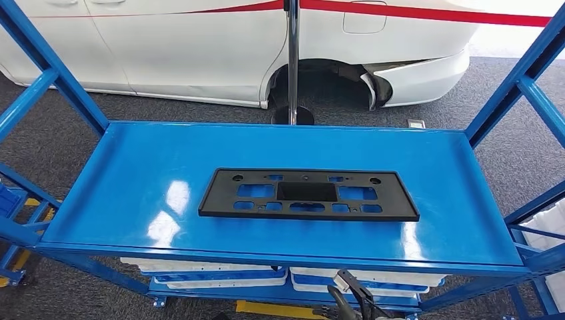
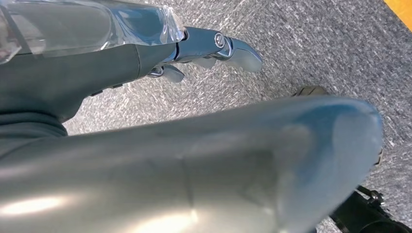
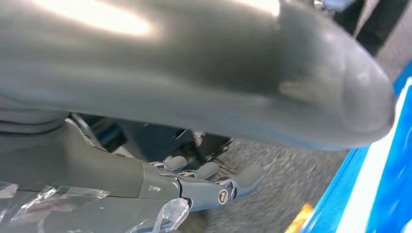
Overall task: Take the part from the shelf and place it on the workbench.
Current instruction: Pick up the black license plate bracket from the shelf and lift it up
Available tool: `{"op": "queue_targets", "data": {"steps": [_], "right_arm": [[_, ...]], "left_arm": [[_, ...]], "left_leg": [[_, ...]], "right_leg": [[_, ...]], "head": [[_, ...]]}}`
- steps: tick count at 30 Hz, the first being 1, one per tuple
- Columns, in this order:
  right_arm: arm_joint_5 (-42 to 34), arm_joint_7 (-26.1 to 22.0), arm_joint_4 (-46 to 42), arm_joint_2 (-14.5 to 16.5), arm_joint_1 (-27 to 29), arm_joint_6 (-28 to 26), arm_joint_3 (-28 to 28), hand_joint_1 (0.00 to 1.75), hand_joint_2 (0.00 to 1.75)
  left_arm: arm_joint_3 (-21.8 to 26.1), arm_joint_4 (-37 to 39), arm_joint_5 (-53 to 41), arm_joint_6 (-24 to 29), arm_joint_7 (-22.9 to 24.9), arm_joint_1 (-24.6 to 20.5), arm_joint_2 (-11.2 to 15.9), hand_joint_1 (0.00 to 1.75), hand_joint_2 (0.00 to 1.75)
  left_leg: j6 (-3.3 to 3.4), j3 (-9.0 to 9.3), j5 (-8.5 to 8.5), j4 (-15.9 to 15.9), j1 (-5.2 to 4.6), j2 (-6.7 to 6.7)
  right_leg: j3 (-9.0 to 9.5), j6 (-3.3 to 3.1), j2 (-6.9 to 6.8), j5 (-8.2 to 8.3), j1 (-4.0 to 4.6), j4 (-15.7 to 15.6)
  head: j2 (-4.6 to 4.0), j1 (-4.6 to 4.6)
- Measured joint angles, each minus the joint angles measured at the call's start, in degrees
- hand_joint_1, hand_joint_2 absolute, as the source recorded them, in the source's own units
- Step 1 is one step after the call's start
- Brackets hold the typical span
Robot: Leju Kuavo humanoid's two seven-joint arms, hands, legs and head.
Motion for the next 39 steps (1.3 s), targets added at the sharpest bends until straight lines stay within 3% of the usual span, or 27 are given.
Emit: {"op": "queue_targets", "data": {"steps": [10,16,18,22,24,31,39], "right_arm": [[1.69,-2.15,-13.33,-2.51,0.4,1.38,4.43,0.0,0.0],[3.85,-0.52,-19.47,-3.85,1.22,1.68,6.42,0.0,0.0],[4.91,1.39,-20.98,-4.33,0.9,1.14,7.2,0.0,0.0],[13.04,12.39,-22.8,-4.67,-2.99,-3.99,11.42,0.0,0.0],[16.15,15.31,-22.53,-4.71,-4.21,-5.33,14.49,0.0,0.0],[18.51,11.95,-19.17,-4.55,-4.61,-5.03,21.57,0.0,0.0],[18.59,11.46,-18.49,-4.4,-4.65,-4.86,22.75,0.0,0.0]], "left_arm": [[-0.7,0.0,0.01,0.0,0.79,-0.29,0.2,0.0,0.0],[-0.84,0.0,-0.21,-0.09,0.84,-0.53,0.31,0.0,0.0],[-0.86,0.0,-0.28,-0.11,0.86,-0.53,0.37,0.0,0.0],[-0.93,0.0,-0.99,-0.15,1.41,-0.84,0.46,0.0,0.0],[-0.96,0.0,-1.29,-0.16,1.8,-0.99,0.45,0.0,0.0],[-1.21,0.0,-2.23,-0.29,2.01,-1.37,0.5,0.0,0.0],[-1.33,0.0,-2.32,-0.37,2.03,-1.42,0.5,0.0,0.0]], "left_leg": [[0.14,-0.55,0.18,0.03,-0.06,-0.16],[0.17,-0.7,0.22,-0.1,-0.02,0.0],[0.17,-0.7,0.27,-0.17,0.0,0.02],[0.1,-0.38,0.35,-0.26,0.04,0.12],[0.04,-0.32,0.43,-0.26,0.07,-0.11],[-0.06,-0.35,0.52,-0.25,0.02,-0.21],[-0.06,-0.35,0.52,-0.24,-0.01,-0.21]], "right_leg": [[-0.49,-0.04,-0.19,0.14,-0.07,0.06],[-0.84,-0.09,0.06,0.22,-0.06,0.08],[-0.88,-0.17,0.1,0.27,-0.04,0.08],[-0.68,-0.27,0.19,0.32,0.04,0.06],[-0.51,-0.26,-0.07,0.27,0.09,0.05],[-0.46,-0.23,-0.23,0.32,0.02,0.06],[-0.46,-0.23,-0.24,0.32,-0.02,0.06]], "head": [[0.0,0.03],[0.0,0.03],[0.0,0.03],[0.0,0.02],[0.0,0.02],[0.0,0.03],[0.0,0.03]]}}
